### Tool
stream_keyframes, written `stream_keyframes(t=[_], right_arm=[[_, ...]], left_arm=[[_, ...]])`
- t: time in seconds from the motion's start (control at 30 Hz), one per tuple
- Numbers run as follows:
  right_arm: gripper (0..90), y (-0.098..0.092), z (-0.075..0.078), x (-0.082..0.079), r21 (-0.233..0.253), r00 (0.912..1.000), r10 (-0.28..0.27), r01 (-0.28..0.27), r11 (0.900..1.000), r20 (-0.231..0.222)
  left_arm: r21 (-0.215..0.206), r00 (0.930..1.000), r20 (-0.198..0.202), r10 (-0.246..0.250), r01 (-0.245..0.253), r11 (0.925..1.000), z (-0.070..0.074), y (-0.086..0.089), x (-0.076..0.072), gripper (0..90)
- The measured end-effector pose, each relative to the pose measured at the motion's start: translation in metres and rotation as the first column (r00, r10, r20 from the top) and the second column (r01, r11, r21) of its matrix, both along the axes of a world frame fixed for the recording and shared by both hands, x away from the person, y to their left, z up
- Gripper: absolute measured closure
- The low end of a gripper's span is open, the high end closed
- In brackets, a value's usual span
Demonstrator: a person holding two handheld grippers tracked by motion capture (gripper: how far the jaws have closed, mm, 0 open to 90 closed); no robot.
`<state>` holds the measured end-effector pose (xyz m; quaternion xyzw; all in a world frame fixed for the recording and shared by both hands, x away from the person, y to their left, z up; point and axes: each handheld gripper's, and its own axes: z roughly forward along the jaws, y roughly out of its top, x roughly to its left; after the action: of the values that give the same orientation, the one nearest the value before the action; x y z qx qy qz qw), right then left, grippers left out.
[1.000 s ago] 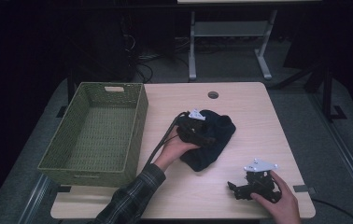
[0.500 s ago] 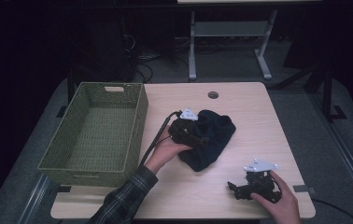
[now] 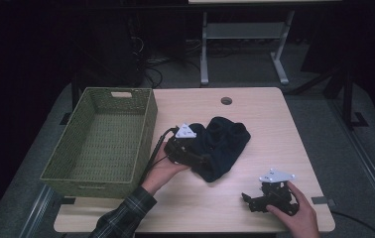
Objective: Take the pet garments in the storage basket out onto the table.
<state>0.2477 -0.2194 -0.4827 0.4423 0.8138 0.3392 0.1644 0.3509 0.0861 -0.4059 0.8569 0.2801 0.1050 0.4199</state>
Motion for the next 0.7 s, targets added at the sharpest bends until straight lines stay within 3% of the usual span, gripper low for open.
stream_keyframes(t=[0.37, 0.7], right_arm=[[0.0, 0.0, 0.0, 0.0, 0.0, 1.0, 0.0, 0.0, 1.0, 0.0], [0.0, 0.0, 0.0, 0.0, 0.0, 1.0, 0.001, -0.001, 1.0, 0.0]], left_arm=[[0.014, 0.9996, 0.001, 0.027, -0.027, 0.9995, -0.018, 0.019, -0.032, 13.1], [0.033, 0.9978, -0.053, 0.04, -0.038, 0.9987, -0.035, 0.034, -0.05, 12.9]])
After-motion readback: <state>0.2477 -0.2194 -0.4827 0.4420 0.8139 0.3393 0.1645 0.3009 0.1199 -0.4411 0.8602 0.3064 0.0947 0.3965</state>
